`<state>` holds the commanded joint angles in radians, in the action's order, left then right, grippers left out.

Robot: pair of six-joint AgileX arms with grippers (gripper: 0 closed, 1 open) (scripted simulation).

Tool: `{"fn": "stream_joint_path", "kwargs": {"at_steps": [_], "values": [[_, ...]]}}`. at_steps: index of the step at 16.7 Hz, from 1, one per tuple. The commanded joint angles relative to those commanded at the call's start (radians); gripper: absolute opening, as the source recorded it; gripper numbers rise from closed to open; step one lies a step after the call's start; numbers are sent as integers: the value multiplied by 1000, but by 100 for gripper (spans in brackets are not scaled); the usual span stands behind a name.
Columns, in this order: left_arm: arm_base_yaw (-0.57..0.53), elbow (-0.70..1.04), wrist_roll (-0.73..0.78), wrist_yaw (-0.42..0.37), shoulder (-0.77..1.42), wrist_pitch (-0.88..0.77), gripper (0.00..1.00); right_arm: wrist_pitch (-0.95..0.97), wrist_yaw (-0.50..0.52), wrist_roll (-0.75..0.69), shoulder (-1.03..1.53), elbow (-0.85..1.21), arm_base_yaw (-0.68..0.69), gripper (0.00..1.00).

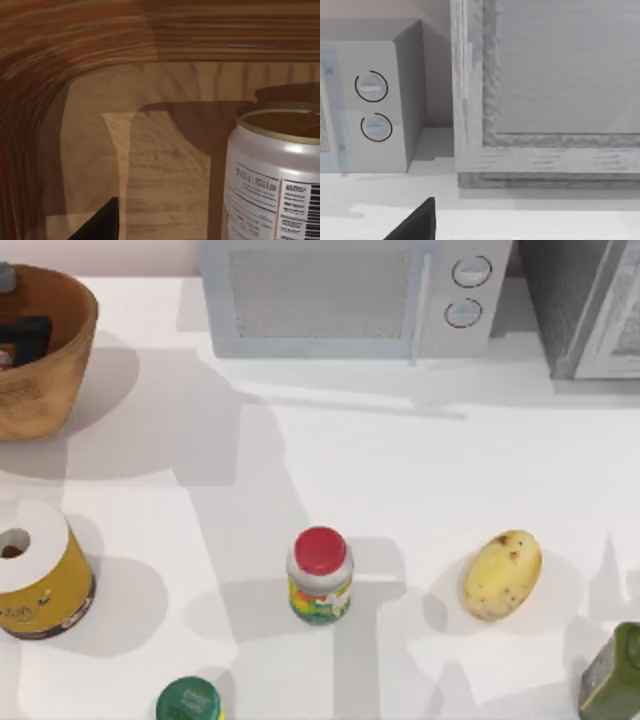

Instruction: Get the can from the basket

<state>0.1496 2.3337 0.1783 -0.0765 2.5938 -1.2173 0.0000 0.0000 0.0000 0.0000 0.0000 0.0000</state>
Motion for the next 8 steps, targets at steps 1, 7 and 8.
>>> {"fn": "stream_joint_path", "kwargs": {"at_steps": [1, 7, 8], "values": [[0, 0, 0, 0, 0, 0, 100, 0, 0, 0, 0, 0, 0, 100], [0, 0, 0, 0, 0, 0, 70, 0, 0, 0, 0, 0, 0, 100], [0, 0, 0, 0, 0, 0, 62, 0, 0, 0, 0, 0, 0, 100]]}}
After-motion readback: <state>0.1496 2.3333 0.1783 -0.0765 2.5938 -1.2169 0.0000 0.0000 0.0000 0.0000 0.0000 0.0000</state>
